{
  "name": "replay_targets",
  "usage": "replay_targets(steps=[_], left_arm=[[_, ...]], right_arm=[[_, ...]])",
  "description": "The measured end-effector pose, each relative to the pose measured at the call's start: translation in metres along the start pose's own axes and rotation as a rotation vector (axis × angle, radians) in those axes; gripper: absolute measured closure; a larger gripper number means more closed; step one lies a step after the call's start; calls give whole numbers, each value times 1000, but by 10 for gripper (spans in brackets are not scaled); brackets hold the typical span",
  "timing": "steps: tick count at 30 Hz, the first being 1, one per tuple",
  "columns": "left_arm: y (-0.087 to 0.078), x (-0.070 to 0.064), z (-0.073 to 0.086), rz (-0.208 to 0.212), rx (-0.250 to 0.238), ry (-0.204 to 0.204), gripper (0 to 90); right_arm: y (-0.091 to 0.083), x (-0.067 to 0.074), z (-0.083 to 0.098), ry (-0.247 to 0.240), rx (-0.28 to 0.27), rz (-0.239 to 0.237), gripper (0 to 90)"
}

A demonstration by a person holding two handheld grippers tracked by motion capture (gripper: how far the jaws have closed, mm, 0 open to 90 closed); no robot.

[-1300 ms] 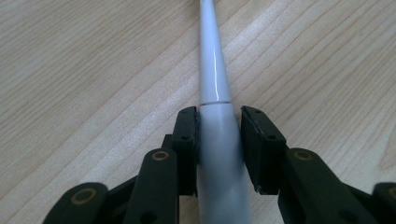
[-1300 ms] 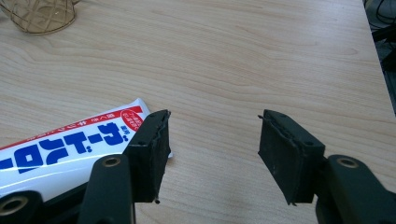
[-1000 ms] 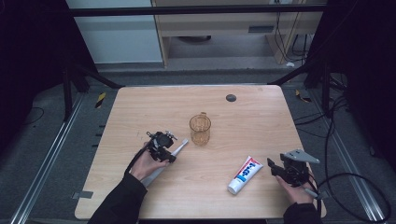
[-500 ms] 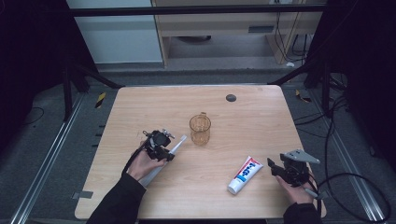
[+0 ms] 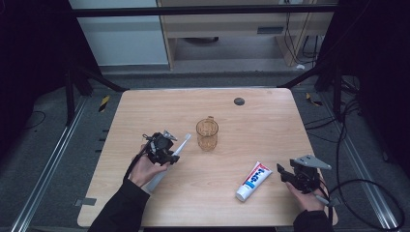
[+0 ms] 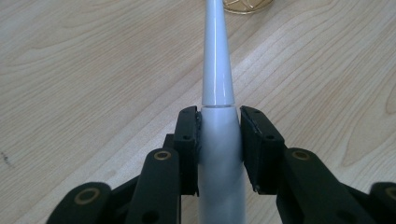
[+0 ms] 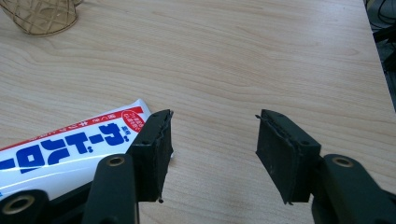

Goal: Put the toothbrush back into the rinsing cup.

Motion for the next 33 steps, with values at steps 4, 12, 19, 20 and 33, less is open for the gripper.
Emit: replay_targets(steps=[4,12,19,20,33], left_arm=[[-6,1,-1,-4,-16,-4,683],[-18,2,-2,-20,-53,-13,684],[-28,3,-3,-35,-98,-19,684],[-30,3,-3,-36,-102,-20,684],[-51,3,-6,-53,-204,-26,684]], right_arm=[[0,0,0,1,0,-1,450],[0,0,0,0,-3,-2,449],[0,0,0,-3,-5,1,449],[0,0,0,-4,-5,2,449],[-1,-1,0,1,-4,4,449]])
Point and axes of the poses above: each handheld gripper's, and its own axes: y roughly forward along the jaws, z roughly out of its underside, x roughly to its left, the point moved 2 cm from there along y, roughly forward along the jaws
